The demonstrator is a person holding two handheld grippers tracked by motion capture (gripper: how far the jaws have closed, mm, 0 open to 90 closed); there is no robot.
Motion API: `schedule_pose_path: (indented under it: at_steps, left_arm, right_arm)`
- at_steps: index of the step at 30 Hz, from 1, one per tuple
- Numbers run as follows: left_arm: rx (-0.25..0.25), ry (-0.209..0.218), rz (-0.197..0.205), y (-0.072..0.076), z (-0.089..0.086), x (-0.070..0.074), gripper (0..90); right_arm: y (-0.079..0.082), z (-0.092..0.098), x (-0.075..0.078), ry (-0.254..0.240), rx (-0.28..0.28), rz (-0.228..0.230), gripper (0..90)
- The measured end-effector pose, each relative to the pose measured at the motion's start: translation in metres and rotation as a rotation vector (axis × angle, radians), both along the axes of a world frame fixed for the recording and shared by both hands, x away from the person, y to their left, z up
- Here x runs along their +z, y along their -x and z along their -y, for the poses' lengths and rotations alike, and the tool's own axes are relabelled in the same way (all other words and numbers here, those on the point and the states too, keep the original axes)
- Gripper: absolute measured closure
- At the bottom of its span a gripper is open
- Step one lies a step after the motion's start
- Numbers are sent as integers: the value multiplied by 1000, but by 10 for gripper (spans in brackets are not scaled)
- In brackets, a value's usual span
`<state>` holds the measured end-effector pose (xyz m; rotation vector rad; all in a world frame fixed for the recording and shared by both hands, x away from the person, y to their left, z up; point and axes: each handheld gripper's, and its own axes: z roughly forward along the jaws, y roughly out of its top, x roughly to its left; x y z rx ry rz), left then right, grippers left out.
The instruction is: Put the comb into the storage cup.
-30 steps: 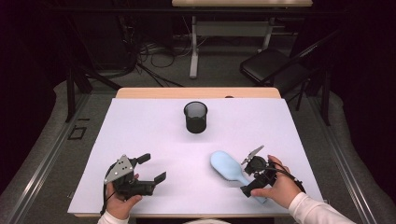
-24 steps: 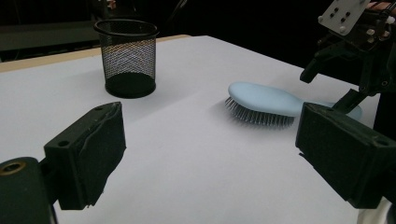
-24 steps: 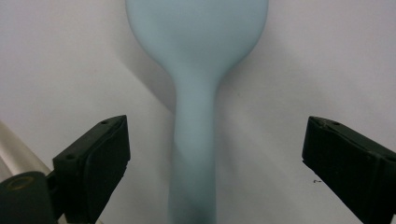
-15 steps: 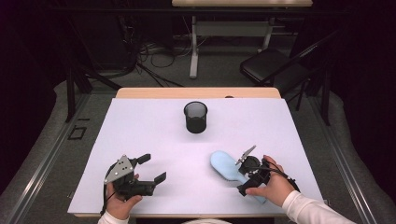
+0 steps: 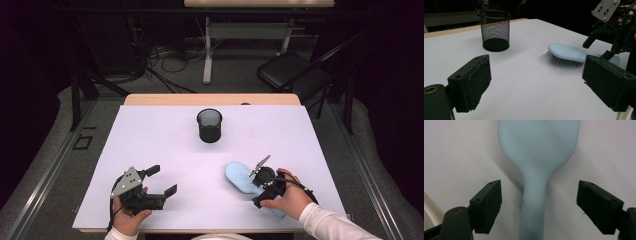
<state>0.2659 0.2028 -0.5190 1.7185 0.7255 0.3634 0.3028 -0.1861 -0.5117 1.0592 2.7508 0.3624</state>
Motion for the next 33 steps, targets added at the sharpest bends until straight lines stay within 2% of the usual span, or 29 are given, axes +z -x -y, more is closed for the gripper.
schedule_pose_path:
  at_steps: [7, 14, 18, 20, 23, 27, 33]
  left_arm:
    - [10, 5, -1, 0, -1, 0, 90]
    - [12, 4, -5, 1, -1, 0, 92]
    - [14, 7, -6, 1, -1, 0, 92]
    - [13, 7, -6, 1, -1, 0, 92]
    - [14, 7, -6, 1, -1, 0, 92]
    - [13, 7, -8, 1, -1, 0, 92]
    - [13, 6, -7, 1, -1, 0, 95]
  right_arm:
    - [-6, -3, -2, -20, -28, -31, 293]
    - [-8, -2, -1, -55, -89, -58, 398]
    - [-9, -2, -1, -34, -119, -77, 434]
    - [-9, -3, -2, -37, -145, -110, 440]
    - [-11, -4, -3, -14, -151, -121, 451]
    - [-11, -4, -6, -34, -152, -103, 477]
    - [-12, -6, -8, -14, -139, -112, 533]
